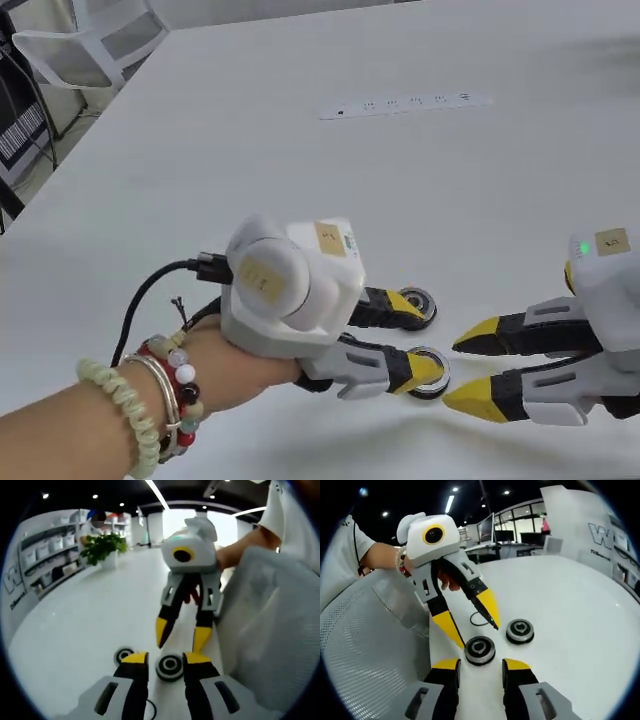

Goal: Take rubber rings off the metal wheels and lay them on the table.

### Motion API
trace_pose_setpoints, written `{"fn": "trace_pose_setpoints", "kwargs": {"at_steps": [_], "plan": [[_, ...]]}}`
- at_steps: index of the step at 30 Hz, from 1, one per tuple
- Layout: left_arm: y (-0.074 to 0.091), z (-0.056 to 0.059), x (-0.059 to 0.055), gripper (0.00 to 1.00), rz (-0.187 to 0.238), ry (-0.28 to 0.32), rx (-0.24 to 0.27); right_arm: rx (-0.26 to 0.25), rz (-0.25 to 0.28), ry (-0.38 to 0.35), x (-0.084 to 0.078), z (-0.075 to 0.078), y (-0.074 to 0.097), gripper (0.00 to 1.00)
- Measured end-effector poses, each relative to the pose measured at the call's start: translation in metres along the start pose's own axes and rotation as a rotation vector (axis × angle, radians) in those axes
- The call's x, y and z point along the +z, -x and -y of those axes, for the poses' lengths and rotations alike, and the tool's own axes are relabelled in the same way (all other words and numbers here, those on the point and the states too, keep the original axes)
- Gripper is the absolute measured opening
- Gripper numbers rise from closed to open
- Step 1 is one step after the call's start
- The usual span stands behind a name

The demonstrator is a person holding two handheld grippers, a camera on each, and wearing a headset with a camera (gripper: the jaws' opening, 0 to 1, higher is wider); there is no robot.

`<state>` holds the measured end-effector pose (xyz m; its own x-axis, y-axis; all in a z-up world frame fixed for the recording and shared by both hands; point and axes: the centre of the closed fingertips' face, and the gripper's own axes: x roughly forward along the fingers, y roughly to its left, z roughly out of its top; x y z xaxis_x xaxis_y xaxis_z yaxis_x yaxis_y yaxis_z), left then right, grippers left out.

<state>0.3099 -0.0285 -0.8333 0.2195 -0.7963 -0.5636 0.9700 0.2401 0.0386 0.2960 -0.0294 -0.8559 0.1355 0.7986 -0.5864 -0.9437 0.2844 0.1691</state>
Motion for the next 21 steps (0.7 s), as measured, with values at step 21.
{"fn": "trace_pose_setpoints", "kwargs": {"at_steps": [21], "plan": [[-0.006, 0.006, -0.014, 0.15, -0.01, 0.009, -0.016, 0.013, 0.003, 0.004, -0.004, 0.0, -0.01, 0.25]]}}
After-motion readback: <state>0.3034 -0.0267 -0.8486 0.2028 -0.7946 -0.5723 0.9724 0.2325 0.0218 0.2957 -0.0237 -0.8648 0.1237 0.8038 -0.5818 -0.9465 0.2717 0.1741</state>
